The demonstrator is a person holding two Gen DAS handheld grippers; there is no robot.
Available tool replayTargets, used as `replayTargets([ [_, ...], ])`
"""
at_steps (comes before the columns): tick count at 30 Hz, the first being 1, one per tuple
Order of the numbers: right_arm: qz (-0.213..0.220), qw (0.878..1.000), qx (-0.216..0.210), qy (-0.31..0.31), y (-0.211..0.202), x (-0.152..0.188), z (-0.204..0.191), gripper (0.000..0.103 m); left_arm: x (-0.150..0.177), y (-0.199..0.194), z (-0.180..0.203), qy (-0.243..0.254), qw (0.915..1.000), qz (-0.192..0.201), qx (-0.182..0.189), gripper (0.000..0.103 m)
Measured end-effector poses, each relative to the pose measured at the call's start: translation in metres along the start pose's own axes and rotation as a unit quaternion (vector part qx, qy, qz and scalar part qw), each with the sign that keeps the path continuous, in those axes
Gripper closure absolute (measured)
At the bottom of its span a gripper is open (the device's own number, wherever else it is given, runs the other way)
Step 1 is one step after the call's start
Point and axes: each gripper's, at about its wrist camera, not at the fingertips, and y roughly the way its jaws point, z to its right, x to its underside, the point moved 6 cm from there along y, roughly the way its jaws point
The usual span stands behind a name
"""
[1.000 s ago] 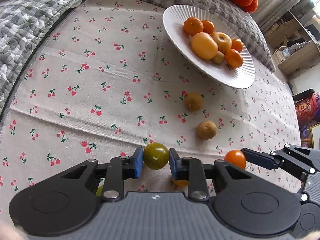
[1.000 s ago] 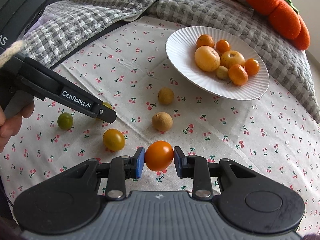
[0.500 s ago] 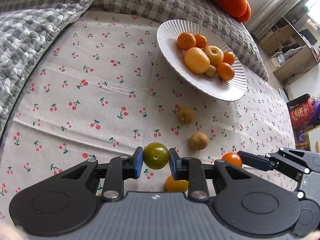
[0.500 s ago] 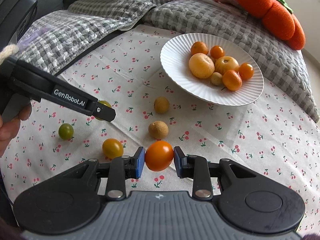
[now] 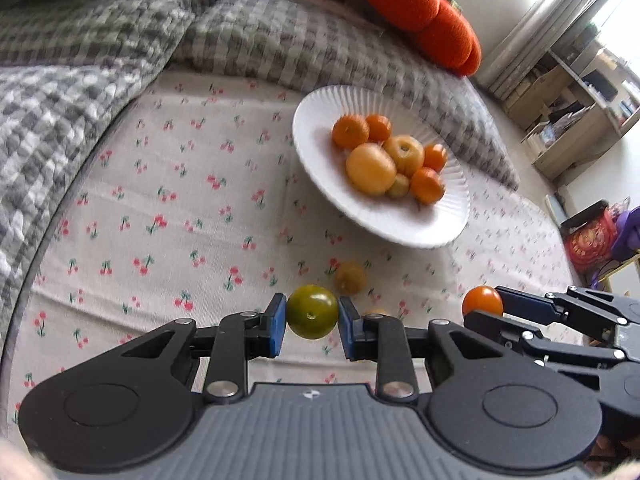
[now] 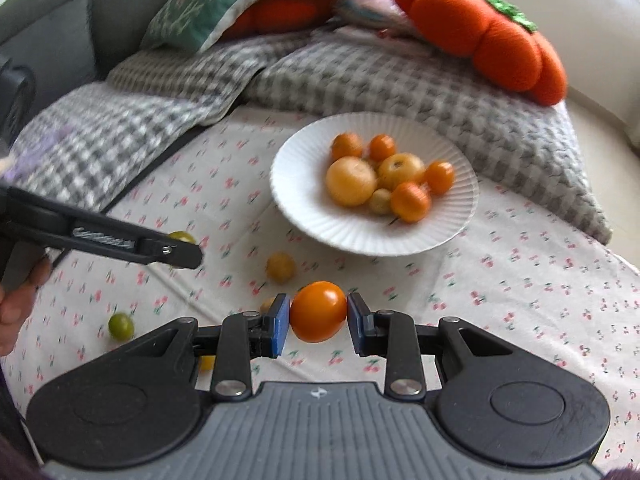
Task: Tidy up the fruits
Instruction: 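Carry the green and orange tomatoes toward the white bowl, then lower both tomatoes into the white bowl and open both grippers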
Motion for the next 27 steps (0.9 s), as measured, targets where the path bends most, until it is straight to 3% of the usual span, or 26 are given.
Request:
replayTargets([
  [5, 0.023, 0.999, 0.017, 0.036, 0.0, -0.012, 0.027, 0.075, -0.023, -0.003, 0.002, -0.008, 0.9995, 0.027, 0.013, 0.081],
  [14, 0.031, 0.998, 0.028, 0.049, 0.026, -0.025, 0.044, 0.075, -0.054, 0.032, 0.03, 0.01, 0.9988, 0.026, 0.041, 0.08],
  [27, 0.017, 0.998, 0.007, 0.054, 0.077, -0.038, 0.038, 0.075, -0.092, 0.087, 0.019, 0.006, 0.9993, 0.03, 0.021, 0.08],
])
